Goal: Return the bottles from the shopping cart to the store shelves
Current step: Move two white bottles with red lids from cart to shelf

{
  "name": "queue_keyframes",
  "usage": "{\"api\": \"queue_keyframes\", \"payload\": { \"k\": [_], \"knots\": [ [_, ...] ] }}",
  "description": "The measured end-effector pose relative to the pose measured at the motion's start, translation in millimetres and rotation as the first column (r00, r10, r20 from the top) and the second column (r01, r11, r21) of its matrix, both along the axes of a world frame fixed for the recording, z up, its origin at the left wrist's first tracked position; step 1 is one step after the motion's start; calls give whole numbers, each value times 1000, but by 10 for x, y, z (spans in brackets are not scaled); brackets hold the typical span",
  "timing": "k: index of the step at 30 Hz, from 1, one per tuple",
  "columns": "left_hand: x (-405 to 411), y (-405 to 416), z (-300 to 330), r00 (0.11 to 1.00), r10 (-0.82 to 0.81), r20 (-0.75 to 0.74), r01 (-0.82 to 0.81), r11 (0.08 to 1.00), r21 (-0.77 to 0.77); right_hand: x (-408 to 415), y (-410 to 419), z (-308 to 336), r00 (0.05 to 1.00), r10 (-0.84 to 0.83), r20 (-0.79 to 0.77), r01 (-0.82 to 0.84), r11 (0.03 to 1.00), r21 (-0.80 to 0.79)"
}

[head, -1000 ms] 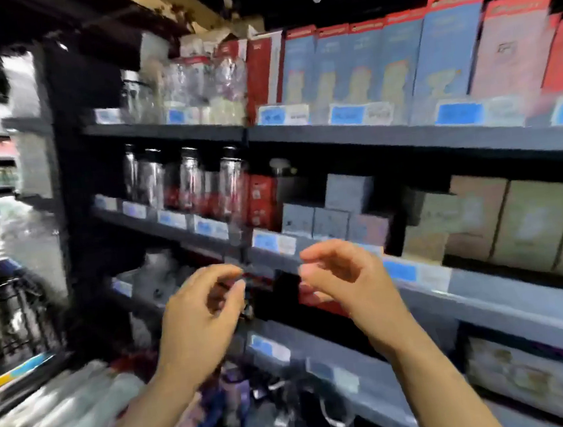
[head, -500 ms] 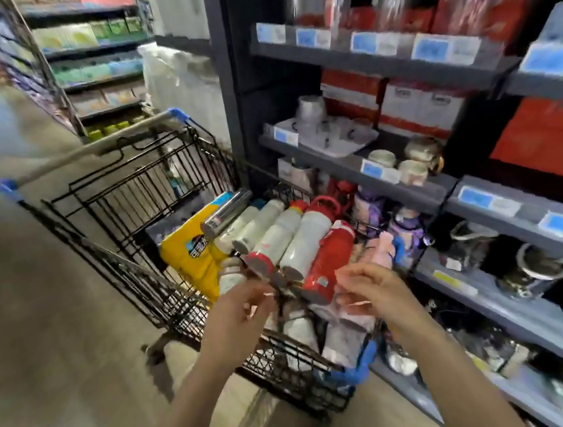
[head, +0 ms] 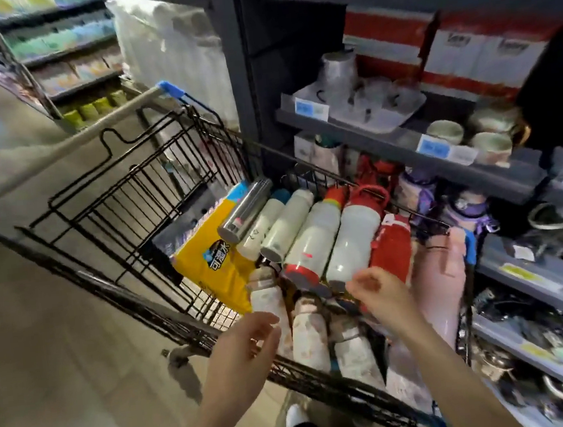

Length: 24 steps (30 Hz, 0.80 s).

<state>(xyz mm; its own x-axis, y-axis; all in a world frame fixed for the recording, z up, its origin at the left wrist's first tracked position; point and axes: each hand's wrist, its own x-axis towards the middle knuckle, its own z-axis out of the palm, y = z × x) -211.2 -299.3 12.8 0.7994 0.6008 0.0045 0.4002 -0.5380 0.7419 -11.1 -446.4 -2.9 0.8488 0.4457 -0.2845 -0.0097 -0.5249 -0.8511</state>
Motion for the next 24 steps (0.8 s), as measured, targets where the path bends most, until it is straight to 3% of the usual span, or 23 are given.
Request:
{"api": "queue_keyframes", "payload": {
  "k": [7,13,20,24],
  "knots": [
    [734,544,-209,998,-58,-29,55,994,-93,344,405,-55,997,-46,66,54,991,-125],
    [1559,822,-309,981,-129,-147,112,987,-116,272,299,-1,978,-207,24,208,970,-128],
    [2369,827,-590,918,-238,-317,182,963,-196,-160,177,3,883,-469,-22,452,863,-226],
    [2462,741,-755,930,-245,-272,202,963,-177,-344,173,-22,825,-564,-38,535,800,-271]
  ]
}}
